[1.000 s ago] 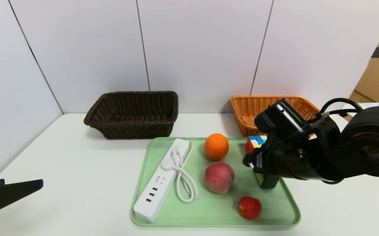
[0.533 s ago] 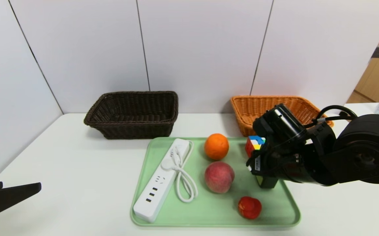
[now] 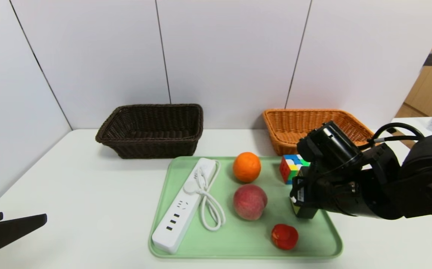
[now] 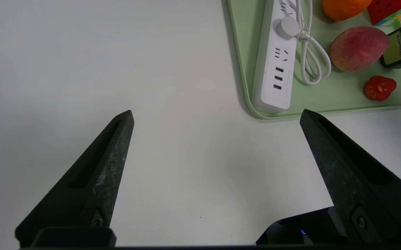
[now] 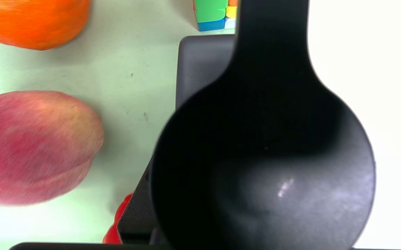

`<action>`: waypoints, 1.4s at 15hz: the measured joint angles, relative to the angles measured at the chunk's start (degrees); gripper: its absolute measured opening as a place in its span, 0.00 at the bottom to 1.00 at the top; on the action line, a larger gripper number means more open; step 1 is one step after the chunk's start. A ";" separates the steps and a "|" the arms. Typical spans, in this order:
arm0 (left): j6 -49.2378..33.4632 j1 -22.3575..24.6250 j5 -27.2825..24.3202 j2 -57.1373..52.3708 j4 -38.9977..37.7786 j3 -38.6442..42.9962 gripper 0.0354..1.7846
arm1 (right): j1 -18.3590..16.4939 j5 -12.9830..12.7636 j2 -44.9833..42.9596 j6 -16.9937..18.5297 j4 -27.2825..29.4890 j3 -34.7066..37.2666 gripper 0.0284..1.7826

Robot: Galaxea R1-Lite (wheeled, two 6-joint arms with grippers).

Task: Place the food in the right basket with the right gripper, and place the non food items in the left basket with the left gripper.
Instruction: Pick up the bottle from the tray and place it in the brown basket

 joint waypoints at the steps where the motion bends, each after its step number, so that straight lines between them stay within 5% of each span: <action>1: -0.02 0.00 0.02 -0.04 0.00 0.05 0.94 | 0.22 0.20 -1.24 -0.09 0.06 0.38 0.36; 6: 0.02 0.00 -0.05 -0.04 -0.07 0.13 0.94 | 1.08 2.07 -11.28 -2.55 -0.51 0.09 0.36; 11: -0.20 0.00 0.00 0.30 -0.79 0.38 0.94 | 1.88 12.81 -15.98 -9.85 -3.77 -12.93 0.36; 14: -0.17 0.00 0.09 0.79 -0.88 -0.02 0.94 | 1.96 17.62 -8.72 -14.97 -8.84 -24.50 0.36; 18: -0.37 0.00 0.38 1.40 -0.82 -0.20 0.94 | 2.07 18.80 7.91 -17.48 -12.34 -45.04 0.36; 21: -0.30 0.00 2.17 1.49 -0.20 0.13 0.94 | 3.04 19.46 20.18 -18.94 -20.30 -51.32 0.36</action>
